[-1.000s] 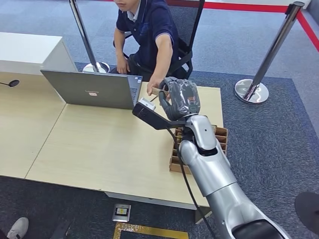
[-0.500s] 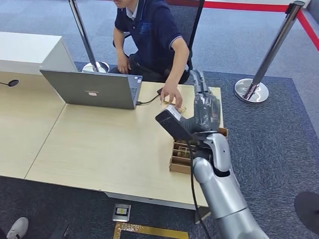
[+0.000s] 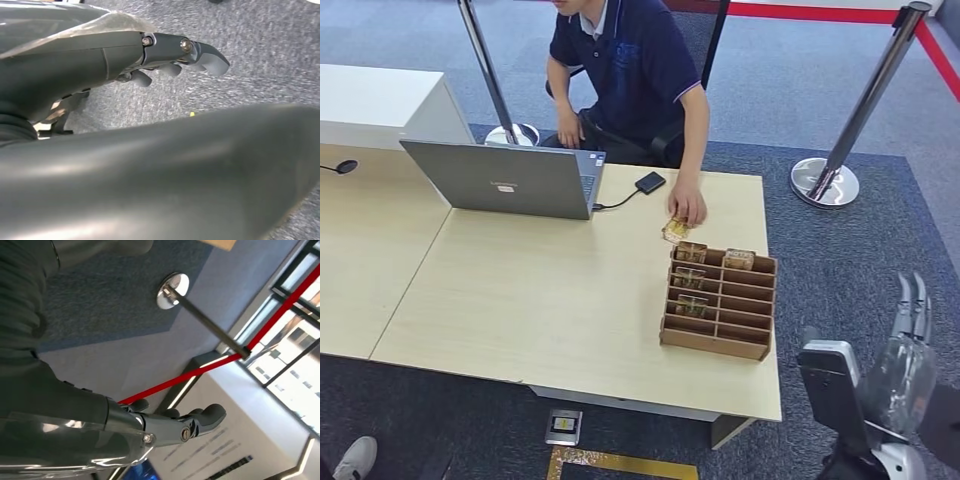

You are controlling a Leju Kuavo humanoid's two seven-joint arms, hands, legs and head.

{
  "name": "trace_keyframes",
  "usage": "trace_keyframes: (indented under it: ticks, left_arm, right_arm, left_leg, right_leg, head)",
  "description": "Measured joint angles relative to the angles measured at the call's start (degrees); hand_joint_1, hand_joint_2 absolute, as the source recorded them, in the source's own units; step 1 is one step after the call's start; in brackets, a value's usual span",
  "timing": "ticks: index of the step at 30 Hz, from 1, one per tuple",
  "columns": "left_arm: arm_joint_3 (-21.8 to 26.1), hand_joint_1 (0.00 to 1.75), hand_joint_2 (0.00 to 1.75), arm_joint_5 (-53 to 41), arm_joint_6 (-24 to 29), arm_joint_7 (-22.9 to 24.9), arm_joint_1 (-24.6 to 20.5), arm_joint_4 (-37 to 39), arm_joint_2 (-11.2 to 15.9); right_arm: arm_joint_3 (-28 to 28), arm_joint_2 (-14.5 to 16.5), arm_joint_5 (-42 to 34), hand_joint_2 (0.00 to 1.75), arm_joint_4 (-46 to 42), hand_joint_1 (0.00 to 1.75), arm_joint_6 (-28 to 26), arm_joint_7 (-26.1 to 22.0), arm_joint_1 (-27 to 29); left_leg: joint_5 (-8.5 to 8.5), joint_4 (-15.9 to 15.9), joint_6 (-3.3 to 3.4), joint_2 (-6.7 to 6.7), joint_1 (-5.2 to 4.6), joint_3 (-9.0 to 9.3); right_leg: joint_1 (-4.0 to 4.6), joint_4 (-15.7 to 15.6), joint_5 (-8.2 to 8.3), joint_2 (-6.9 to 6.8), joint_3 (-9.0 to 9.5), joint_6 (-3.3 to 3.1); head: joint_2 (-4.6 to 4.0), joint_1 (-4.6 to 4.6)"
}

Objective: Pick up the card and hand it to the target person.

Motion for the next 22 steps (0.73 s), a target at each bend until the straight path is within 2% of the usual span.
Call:
trace_keyframes:
  ticks: [5, 9, 12, 16, 18, 22]
  left_arm:
    - [0.65, 0.00, 0.00, 0.65, 0.50, 1.02, 0.23, -0.01, 0.00]
    - [1.27, 0.00, 0.00, 0.90, 0.55, 1.09, 0.36, -0.01, -0.08]
    - [1.42, 0.00, 0.00, 0.83, 0.70, 1.45, 0.38, 0.00, -0.35]
    - [1.47, 0.00, 0.00, 0.68, 0.89, 1.72, 0.27, 0.00, -0.90]
    - [1.47, 0.00, 0.00, 0.41, 0.95, 1.91, 0.26, 0.00, -1.10]
    - [1.45, 0.00, 0.00, -0.48, 0.94, 2.01, 0.05, 0.00, -1.38]
  right_arm:
    - [-8.46, 1.48, 0.06, 1.75, -1.96, 0.00, 5.37, 2.42, 5.10]
    - [-21.54, 4.36, 3.36, 1.75, 5.30, 0.00, 11.78, 0.98, 4.24]
    - [-33.98, 4.93, 9.15, 1.75, 20.09, 0.00, 11.80, 2.03, -0.09]
    - [-47.70, 2.78, 12.13, 1.75, 45.74, 0.00, 8.06, 7.15, -6.85]
    - [-51.64, 1.98, 13.02, 1.75, 55.00, 0.00, 7.49, 9.43, -8.69]
    - [-56.34, 1.38, 12.75, 1.75, 67.92, 0.00, 10.41, 13.32, -11.63]
  left_leg:
    - [0.01, 0.00, 0.01, 0.02, -0.01, 0.06]
    - [0.03, 0.01, 0.03, 0.01, -0.01, 0.09]
    - [0.04, 0.01, 0.05, 0.01, -0.02, 0.11]
    - [0.05, 0.03, 0.10, 0.01, -0.07, 0.11]
    - [0.04, 0.01, 0.11, 0.02, -0.09, 0.10]
    - [0.04, -0.01, 0.10, 0.06, -0.06, 0.10]
  right_leg:
    - [0.00, -0.01, 0.02, 0.00, 0.04, 0.01]
    - [0.00, -0.03, 0.05, 0.00, 0.12, 0.04]
    - [-0.01, -0.06, 0.08, 0.00, 0.16, 0.07]
    - [-0.03, -0.11, 0.11, 0.00, 0.18, 0.14]
    - [-0.06, -0.09, 0.11, 0.00, 0.15, 0.13]
    - [-0.06, -0.06, 0.10, 0.00, 0.10, 0.10]
  head:
    - [0.00, 0.01]
    - [0.00, 0.01]
    - [0.00, 0.01]
    - [0.00, 0.03]
    - [0.00, -0.01]
    - [0.00, -0.09]
